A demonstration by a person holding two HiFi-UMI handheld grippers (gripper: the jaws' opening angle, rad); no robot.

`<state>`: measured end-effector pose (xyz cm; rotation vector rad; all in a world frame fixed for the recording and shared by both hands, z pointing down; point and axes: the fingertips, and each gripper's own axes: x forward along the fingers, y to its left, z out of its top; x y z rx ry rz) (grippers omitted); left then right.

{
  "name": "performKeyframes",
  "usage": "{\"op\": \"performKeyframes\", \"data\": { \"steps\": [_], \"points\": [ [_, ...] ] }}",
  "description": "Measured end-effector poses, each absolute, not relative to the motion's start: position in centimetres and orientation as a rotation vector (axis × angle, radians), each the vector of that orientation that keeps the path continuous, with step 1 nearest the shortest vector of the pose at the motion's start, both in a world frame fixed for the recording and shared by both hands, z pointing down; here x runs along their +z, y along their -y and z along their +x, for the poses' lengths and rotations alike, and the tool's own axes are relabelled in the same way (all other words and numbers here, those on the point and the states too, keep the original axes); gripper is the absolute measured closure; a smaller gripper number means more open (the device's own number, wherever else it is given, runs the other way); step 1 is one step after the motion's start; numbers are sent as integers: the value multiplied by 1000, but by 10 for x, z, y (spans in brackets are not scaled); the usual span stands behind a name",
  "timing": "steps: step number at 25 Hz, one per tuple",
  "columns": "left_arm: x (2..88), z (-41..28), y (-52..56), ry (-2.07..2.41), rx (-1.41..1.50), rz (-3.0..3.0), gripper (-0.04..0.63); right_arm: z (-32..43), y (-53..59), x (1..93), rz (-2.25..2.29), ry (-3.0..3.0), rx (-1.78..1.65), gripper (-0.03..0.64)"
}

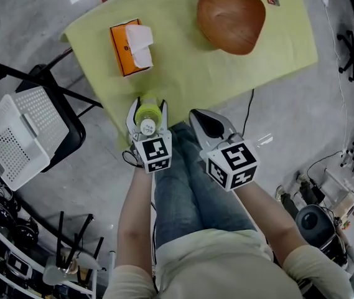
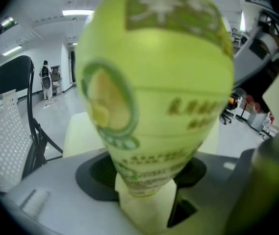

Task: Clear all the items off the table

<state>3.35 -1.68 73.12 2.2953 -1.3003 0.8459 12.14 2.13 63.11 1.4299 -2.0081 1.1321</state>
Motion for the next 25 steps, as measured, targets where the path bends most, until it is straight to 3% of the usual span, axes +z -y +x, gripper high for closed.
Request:
{"op": "performKeyframes", "data": {
  "steps": [25],
  "points": [
    [583,45,-15,1316,746,2291,310,135,-44,513,1482,2090,987,618]
  ]
}}
